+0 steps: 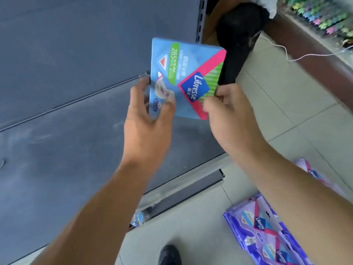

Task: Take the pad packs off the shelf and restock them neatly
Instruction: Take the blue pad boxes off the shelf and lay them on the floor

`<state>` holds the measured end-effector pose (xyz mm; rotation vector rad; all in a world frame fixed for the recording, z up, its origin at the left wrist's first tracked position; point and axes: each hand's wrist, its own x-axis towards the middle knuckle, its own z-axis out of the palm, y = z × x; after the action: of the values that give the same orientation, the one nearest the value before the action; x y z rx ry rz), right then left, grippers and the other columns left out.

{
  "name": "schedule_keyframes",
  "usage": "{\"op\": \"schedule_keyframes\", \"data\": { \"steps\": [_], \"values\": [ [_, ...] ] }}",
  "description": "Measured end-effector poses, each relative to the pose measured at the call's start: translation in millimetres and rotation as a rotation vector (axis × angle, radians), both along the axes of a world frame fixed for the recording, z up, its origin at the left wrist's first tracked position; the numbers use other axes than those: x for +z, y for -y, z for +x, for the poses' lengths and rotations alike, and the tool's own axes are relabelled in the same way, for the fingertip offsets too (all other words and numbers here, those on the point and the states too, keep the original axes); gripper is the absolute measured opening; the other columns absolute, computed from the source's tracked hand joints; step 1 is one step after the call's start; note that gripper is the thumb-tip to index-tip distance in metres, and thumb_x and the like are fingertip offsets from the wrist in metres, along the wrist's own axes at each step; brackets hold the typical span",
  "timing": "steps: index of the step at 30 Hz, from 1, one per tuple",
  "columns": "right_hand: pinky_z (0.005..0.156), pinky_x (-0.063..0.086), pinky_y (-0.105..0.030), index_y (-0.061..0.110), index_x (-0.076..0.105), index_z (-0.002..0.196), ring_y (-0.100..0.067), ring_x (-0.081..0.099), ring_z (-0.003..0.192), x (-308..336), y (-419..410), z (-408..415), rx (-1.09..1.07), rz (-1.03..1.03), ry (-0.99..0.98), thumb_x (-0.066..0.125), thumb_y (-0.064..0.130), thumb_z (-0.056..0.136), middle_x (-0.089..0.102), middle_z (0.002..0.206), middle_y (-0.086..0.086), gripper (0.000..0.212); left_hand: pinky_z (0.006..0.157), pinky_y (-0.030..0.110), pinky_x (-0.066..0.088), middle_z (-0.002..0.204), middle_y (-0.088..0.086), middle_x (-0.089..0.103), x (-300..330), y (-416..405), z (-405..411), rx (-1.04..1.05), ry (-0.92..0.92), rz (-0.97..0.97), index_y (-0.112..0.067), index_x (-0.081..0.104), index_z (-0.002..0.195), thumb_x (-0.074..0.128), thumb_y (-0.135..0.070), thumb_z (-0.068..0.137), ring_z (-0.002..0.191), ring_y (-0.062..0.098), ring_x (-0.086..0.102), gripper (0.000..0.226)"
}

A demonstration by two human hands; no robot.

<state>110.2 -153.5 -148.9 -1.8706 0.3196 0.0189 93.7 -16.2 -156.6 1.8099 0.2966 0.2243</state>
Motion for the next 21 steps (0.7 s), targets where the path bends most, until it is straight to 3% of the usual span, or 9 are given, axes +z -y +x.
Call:
{"op": "schedule_keyframes", "data": {
  "steps": [4, 7, 10, 12, 15, 17, 19, 21],
  "values": [
    [0.068, 0.051, -0.029, 0.027, 0.061, 0.091, -0.005, 0.065, 0.075, 21.2, 44.4, -88.0, -0.037, 0.125, -0.117, 0.052, 0.033, 0.070, 0.071, 0.084, 0.011, 0.024, 0.076, 0.027, 0.053, 0.105, -0.008, 0.068, 16.4, 30.2, -41.8, -0.161, -0.086, -0.181, -0.036, 0.057, 0.117, 0.067, -0.025, 0.090, 0.089, 0.005, 0.067, 0.030],
    [0.062, 0.050, -0.026, 0.025, 0.064, 0.087, -0.011, 0.068, 0.074, 27.4, 86.4, -146.7, -0.090, 0.226, -0.203, 0.049, 0.025, 0.068, 0.072, 0.082, 0.005, 0.024, 0.067, 0.024, 0.057, 0.101, -0.009, 0.072, 27.5, 60.8, -71.8, -0.267, -0.251, -0.383, -0.025, 0.058, 0.111, 0.065, -0.012, 0.089, 0.084, 0.007, 0.071, 0.026],
    [0.062, 0.045, -0.030, 0.023, 0.064, 0.078, -0.009, 0.067, 0.067, 24.0, 142.9, -199.1, -0.309, 0.245, -0.215, 0.045, 0.028, 0.070, 0.070, 0.072, 0.006, 0.022, 0.064, 0.022, 0.057, 0.101, 0.001, 0.071, 28.9, 90.7, -103.0, -0.345, -0.341, -0.330, -0.021, 0.058, 0.106, 0.065, -0.008, 0.088, 0.079, 0.008, 0.069, 0.023],
    [0.062, 0.046, -0.029, 0.025, 0.062, 0.089, -0.004, 0.065, 0.069, 21.6, 177.6, -231.3, -0.418, 0.343, -0.199, 0.045, 0.038, 0.073, 0.069, 0.078, 0.011, 0.026, 0.066, 0.021, 0.053, 0.103, 0.007, 0.071, 26.0, 116.0, -127.6, -0.451, -0.377, -0.267, -0.017, 0.059, 0.104, 0.065, -0.006, 0.087, 0.084, 0.012, 0.069, 0.021],
    [0.063, 0.049, -0.023, 0.035, 0.062, 0.102, -0.004, 0.065, 0.081, 12.2, 218.5, -287.5, -0.321, 0.360, -0.257, 0.054, 0.058, 0.070, 0.070, 0.094, 0.017, 0.040, 0.075, 0.026, 0.053, 0.105, 0.012, 0.072, 19.5, 167.5, -173.0, -0.587, -0.436, -0.226, -0.012, 0.061, 0.106, 0.066, -0.003, 0.087, 0.092, 0.019, 0.067, 0.022],
    [0.070, 0.052, -0.023, 0.037, 0.062, 0.105, -0.009, 0.067, 0.091, 2.7, 245.7, -328.2, -0.290, 0.313, -0.280, 0.064, 0.049, 0.071, 0.070, 0.100, 0.016, 0.036, 0.073, 0.022, 0.053, 0.103, 0.011, 0.071, 13.7, 207.9, -206.4, -0.604, -0.458, -0.226, -0.010, 0.062, 0.106, 0.064, -0.002, 0.087, 0.088, 0.016, 0.067, 0.021],
    [0.071, 0.055, -0.024, 0.034, 0.060, 0.110, -0.015, 0.071, 0.089, -9.2, 274.2, -369.5, -0.378, 0.440, -0.289, 0.074, 0.027, 0.079, 0.071, 0.102, 0.003, 0.035, 0.072, 0.022, 0.053, 0.102, 0.007, 0.072, 4.9, 249.5, -242.0, -0.620, -0.476, -0.209, -0.015, 0.062, 0.105, 0.065, -0.004, 0.088, 0.087, 0.012, 0.067, 0.020],
    [0.068, 0.055, -0.022, 0.028, 0.058, 0.112, -0.016, 0.071, 0.081, -19.7, 303.4, -413.4, -0.500, 0.554, -0.319, 0.069, 0.009, 0.087, 0.071, 0.100, -0.006, 0.033, 0.068, 0.020, 0.053, 0.102, 0.000, 0.071, -6.1, 291.4, -279.8, -0.614, -0.506, -0.176, -0.023, 0.061, 0.106, 0.066, -0.009, 0.089, 0.084, 0.007, 0.067, 0.022]
  ]
}}
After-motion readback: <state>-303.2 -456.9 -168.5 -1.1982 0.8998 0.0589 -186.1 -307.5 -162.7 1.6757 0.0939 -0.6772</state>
